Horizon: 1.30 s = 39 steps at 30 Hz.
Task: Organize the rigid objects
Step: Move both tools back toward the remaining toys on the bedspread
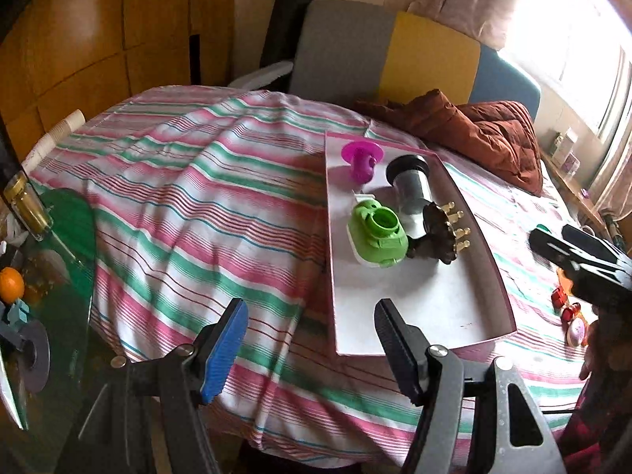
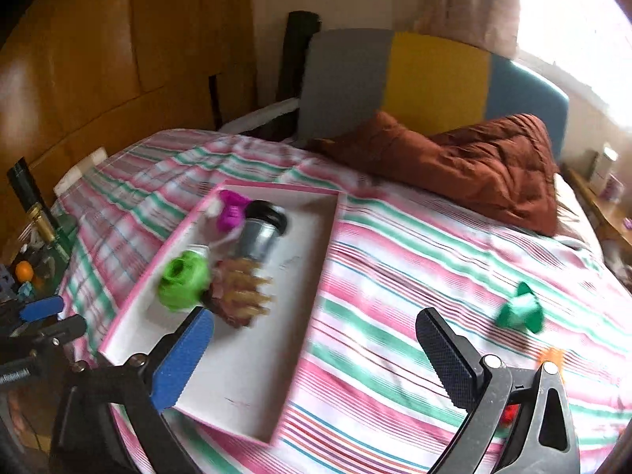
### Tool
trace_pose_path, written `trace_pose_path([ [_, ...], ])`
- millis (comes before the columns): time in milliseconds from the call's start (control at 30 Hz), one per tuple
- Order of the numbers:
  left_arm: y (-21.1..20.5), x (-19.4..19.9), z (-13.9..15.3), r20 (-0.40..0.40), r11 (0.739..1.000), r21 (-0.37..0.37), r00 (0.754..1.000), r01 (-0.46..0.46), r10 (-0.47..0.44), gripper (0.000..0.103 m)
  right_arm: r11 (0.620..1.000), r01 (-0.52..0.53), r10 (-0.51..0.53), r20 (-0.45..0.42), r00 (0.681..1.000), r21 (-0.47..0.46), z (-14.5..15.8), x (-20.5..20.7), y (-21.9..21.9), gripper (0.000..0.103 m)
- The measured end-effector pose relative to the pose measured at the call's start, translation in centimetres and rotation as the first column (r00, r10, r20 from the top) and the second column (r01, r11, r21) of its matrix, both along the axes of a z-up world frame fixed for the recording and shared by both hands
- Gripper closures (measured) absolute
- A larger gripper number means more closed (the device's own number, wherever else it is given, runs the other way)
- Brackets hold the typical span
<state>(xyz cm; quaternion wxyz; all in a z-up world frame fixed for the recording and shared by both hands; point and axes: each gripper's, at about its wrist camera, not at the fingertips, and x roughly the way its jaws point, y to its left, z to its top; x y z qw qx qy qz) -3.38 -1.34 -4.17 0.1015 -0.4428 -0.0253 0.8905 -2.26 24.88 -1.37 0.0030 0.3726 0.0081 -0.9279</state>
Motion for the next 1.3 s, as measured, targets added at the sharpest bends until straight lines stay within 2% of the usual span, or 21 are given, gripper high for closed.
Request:
trace_pose_path([
  [133,0.9,0.1,0.2,0.008,0.999,0.021,0.999,0.041,-0.041,0.035,0.998,0.067,-0.067,0.001,0.998,0.011,0.1,1.4,3.4,0.000],
  [300,2.6,0.7,0.9,-0.017,0.995,-0.004,0.995,0.099,-0.100,0.035,0.985,0.165,-0.165,-0.008,0.986,0.041,0.7,2.8,8.6,0.000],
  [467,5.1,0.8,2.3,-0.051,0.987,-0.020,0.986,0.160,-0.161,0.035,0.945,0.325,-0.324,-0.025,0.946,0.026,0.8,4.3,15.5,0.000],
  [600,8.0,0.5,3.3,-0.063,0.975,-0.037,0.973,0.219,-0.221,0.035,0.868,0.497,-0.497,-0.032,0.867,-0.012,-0.2,6.2,21.4,0.000],
  [700,10.7,0.5,3.6,-0.067,0.960,-0.058,0.959,0.272,-0.276,0.035,0.758,0.642,-0.645,0.019,0.764,-0.111,-0.7,7.7,25.4,0.000],
  [767,12.3,0.4,3.5,-0.061,0.950,-0.065,0.949,0.304,-0.308,0.035,0.713,0.683,-0.689,0.026,0.725,-0.156,-0.6,8.5,26.8,0.000],
  [867,15.5,0.2,3.3,-0.048,0.928,-0.067,0.927,0.368,-0.371,0.035,0.691,0.697,-0.702,0.050,0.711,-0.191,-0.6,8.9,27.6,0.000],
  [1133,23.8,-1.2,2.8,-0.037,0.854,-0.097,0.855,0.512,-0.517,0.035,0.703,0.683,-0.688,0.056,0.724,-0.196,-0.3,8.8,27.0,0.000],
  [1200,25.5,-1.7,2.5,-0.033,0.838,-0.098,0.840,0.537,-0.542,0.035,0.691,0.690,-0.696,0.059,0.716,-0.216,-0.3,9.2,27.3,0.000],
  [1300,28.9,-2.7,1.8,-0.036,0.799,-0.124,0.802,0.589,-0.597,0.035,0.663,0.701,-0.708,0.082,0.701,-0.263,-0.6,9.6,28.2,0.000],
])
